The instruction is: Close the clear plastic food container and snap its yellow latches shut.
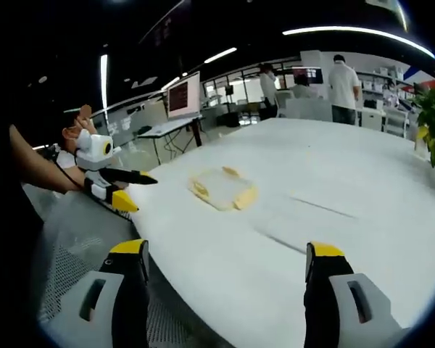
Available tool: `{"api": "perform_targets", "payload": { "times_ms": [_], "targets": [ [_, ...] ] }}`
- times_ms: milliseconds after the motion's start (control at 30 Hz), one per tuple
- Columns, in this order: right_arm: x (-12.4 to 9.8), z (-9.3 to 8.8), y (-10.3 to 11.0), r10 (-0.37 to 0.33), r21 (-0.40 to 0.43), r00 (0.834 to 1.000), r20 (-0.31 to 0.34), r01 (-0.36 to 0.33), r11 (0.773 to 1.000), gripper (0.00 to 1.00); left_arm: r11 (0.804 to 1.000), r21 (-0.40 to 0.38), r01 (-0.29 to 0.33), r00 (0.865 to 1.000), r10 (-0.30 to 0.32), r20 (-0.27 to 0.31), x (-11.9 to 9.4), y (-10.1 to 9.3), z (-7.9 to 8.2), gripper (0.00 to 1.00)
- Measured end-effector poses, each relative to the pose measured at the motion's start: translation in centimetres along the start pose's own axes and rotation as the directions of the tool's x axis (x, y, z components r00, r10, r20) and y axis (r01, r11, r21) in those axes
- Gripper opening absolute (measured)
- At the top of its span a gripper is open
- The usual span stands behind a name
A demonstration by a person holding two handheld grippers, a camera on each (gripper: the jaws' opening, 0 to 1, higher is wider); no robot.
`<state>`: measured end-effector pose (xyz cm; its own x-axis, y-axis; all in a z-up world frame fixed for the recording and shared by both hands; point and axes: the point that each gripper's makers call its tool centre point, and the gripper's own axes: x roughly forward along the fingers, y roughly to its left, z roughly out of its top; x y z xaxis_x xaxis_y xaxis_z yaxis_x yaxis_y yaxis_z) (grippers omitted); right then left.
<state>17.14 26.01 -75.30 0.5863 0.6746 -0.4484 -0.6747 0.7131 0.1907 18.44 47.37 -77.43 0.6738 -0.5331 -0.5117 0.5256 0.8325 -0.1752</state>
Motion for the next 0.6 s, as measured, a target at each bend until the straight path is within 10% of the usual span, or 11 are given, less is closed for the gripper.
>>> {"api": "perform_targets", "payload": {
  "times_ms": [600],
  "targets": [
    [0.0,0.4,0.5,0.017,-0.031,1.0,0.011,-0.017,0.999,0.87,0.999,-0.001,0.041,0.999,-0.041,-0.017,-0.1,-0.8,-0.3,0.78]
  ]
}}
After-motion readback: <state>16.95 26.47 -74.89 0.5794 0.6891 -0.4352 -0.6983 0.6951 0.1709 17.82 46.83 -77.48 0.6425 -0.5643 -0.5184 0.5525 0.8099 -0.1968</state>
